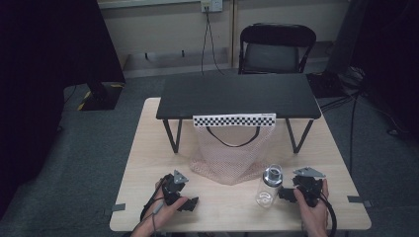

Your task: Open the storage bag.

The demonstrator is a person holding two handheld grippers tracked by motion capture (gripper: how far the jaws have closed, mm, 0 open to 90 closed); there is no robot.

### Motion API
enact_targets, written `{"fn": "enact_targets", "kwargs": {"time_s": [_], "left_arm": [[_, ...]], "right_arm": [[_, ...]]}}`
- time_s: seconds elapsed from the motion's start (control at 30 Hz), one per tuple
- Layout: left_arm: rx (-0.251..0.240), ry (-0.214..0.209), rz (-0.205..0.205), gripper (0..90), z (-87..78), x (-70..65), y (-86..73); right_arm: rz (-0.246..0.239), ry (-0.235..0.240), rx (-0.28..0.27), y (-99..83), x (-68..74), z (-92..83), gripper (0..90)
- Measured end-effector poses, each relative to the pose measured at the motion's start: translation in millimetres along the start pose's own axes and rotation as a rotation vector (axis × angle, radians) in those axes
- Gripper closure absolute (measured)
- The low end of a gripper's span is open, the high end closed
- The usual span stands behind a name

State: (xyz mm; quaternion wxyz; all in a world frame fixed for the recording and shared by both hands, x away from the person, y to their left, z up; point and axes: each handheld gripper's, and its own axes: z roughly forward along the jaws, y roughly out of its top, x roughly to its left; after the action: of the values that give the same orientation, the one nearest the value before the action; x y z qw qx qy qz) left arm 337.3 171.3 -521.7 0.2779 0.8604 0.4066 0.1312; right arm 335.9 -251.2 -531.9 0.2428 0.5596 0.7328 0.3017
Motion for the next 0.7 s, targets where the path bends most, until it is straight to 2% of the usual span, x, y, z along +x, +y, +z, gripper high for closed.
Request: {"fn": "enact_targets", "kwargs": {"time_s": [0.33,0.37,0.57,0.7], "left_arm": [[-0.012,-0.003,0.002,0.0,1.0,-4.2,0.2],[-0.006,-0.002,0.013,0.2,1.0,-4.3,1.2],[0.002,0.009,0.012,0.6,0.4,-6.5,2.8],[-0.001,0.013,0.031,2.9,-1.3,-8.2,5.7]], "right_arm": [[0.003,-0.003,-0.006,-1.0,0.6,-0.3,0.0],[0.003,-0.003,-0.005,-0.9,0.5,-0.3,0.0],[0.007,-0.008,-0.009,-1.4,1.1,-0.5,0.0],[0.004,-0.003,-0.008,-1.9,0.9,-0.9,0.0]]}}
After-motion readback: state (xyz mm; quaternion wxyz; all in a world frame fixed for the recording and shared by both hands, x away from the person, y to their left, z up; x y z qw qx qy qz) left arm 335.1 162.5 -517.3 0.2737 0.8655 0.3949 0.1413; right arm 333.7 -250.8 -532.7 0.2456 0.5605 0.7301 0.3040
